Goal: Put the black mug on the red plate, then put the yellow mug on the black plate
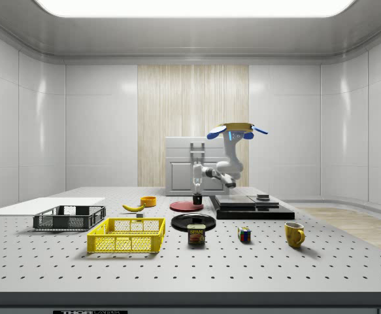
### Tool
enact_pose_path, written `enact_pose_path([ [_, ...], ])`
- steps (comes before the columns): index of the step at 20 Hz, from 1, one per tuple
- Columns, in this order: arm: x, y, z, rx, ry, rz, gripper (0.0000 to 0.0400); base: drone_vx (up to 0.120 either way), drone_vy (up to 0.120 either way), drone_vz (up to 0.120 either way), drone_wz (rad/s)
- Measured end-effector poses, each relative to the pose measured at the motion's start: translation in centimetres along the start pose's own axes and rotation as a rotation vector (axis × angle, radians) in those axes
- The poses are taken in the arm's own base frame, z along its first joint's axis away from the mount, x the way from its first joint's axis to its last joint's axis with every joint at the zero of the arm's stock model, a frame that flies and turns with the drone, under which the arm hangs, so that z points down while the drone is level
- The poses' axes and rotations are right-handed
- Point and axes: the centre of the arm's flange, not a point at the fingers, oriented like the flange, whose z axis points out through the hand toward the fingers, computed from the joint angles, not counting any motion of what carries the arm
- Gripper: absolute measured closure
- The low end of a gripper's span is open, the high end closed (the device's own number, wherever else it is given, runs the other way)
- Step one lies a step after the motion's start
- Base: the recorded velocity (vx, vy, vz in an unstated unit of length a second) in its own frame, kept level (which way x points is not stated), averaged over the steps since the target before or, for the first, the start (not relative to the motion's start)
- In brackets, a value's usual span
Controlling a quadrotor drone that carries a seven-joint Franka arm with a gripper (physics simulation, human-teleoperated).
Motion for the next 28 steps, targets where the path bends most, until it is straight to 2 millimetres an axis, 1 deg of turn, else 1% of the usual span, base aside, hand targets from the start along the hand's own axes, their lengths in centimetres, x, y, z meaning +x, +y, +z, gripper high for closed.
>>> enact_pose_path([
  [2,-0.1,-0.1,0.0,0.000,0.000,0.001,0.0292,0.020,0.000,0.000,0.000],
  [10,-0.1,-0.2,0.0,0.001,-0.002,0.003,0.0293,0.120,0.000,0.000,0.000],
  [11,0.6,0.2,0.0,0.003,-0.003,-0.044,0.0280,0.040,0.000,0.000,0.000],
  [12,1.8,1.2,0.2,0.011,-0.007,-0.080,0.0257,0.120,0.000,0.000,0.000],
  [13,3.1,2.6,0.5,0.014,-0.006,-0.101,0.0231,0.120,0.000,0.000,0.000],
  [14,4.2,4.2,0.9,0.012,-0.002,-0.104,0.0224,0.000,0.000,0.000,0.000],
  [15,3.8,4.2,1.1,0.010,-0.001,-0.084,0.0242,0.000,0.000,0.000,0.000],
  [16,3.3,3.8,1.1,0.008,0.000,-0.069,0.0253,0.000,0.000,0.000,0.000],
  [20,1.7,2.0,1.0,0.004,0.000,-0.032,0.0276,0.000,0.000,0.000,0.000],
  [21,1.4,1.6,0.9,0.003,0.000,-0.026,0.0215,0.000,0.000,0.000,0.000],
  [22,1.1,1.3,0.9,0.002,0.000,-0.021,0.0168,0.000,0.000,0.000,0.000],
  [23,0.9,1.1,0.8,0.002,0.000,-0.017,0.0131,0.000,0.000,0.000,0.000],
  [25,0.6,0.7,0.4,0.001,0.000,-0.011,0.0079,0.000,0.000,0.000,0.000],
  [28,0.3,0.3,-0.6,0.000,0.001,-0.005,0.0037,0.000,0.000,0.027,0.000],
])
